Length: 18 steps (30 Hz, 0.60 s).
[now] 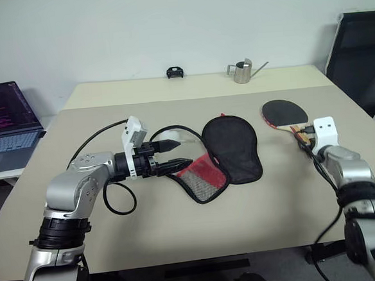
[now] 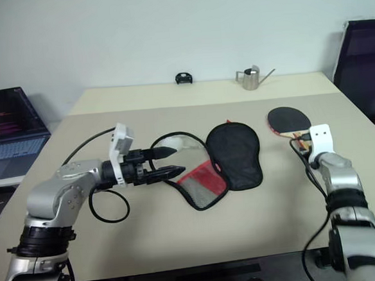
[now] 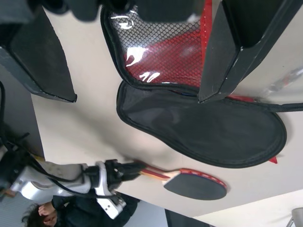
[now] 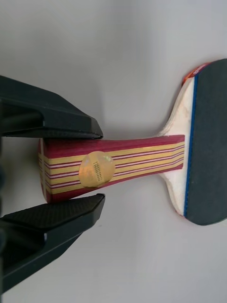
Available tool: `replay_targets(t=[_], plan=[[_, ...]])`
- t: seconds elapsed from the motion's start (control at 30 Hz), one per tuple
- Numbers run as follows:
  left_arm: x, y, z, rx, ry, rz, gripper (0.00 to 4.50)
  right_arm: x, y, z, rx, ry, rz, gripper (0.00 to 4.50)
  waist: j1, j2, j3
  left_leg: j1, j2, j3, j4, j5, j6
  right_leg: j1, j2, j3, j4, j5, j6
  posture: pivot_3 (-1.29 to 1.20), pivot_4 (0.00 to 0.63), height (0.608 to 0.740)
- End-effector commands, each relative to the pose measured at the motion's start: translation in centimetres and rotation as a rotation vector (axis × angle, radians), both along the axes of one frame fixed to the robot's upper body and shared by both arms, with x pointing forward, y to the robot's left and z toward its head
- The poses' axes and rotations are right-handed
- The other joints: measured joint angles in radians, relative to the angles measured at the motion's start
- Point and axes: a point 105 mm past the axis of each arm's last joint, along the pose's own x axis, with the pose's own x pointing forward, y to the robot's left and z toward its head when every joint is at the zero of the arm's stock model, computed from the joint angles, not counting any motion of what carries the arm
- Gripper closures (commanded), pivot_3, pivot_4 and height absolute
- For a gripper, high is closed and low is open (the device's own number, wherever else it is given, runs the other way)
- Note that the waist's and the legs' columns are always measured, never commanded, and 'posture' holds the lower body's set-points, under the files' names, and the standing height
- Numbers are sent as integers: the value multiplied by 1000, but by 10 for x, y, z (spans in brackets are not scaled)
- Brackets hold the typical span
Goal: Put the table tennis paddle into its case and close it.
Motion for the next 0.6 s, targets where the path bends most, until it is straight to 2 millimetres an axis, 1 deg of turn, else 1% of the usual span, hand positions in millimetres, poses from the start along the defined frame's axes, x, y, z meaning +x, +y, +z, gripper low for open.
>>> replay_targets(t=[0.03,0.17,0.27,0.33,0.37,0.47,0.6], plan=[[-4,-11,12,-9,-52,-59,15,-28,18,16,16,-13,36,3054,12,1,0,0,0,0,0,0,0,0,0,0,0,0,0,0,150,740],[-6,-15,13,-8,-55,-81,15,-62,28,17,25,25,38,3054,16,1,-1,0,0,-1,0,-1,2,0,0,0,1,0,0,0,150,740],[-6,-16,13,-10,-54,-90,15,-82,28,17,35,55,19,3054,21,1,-1,1,0,-1,0,-2,3,0,0,0,1,0,0,0,150,740],[-7,-16,12,-10,-51,-97,15,-101,27,12,48,91,2,3054,28,1,-1,1,0,-1,0,-2,4,0,1,0,1,0,0,0,150,740],[-7,-17,12,-9,-49,-99,15,-106,27,11,52,103,-6,3054,33,1,-1,1,0,-1,0,-2,4,0,1,-1,1,0,0,0,150,740],[-6,-17,11,-9,-46,-103,15,-115,27,2,72,139,-31,3054,36,1,-1,1,0,-1,0,-2,4,1,1,-1,0,0,0,0,150,740],[-6,-18,11,-7,-47,-108,15,-116,30,-7,104,174,-42,3054,37,1,-1,1,-1,-2,0,-2,4,1,1,-1,1,0,0,0,150,740]])
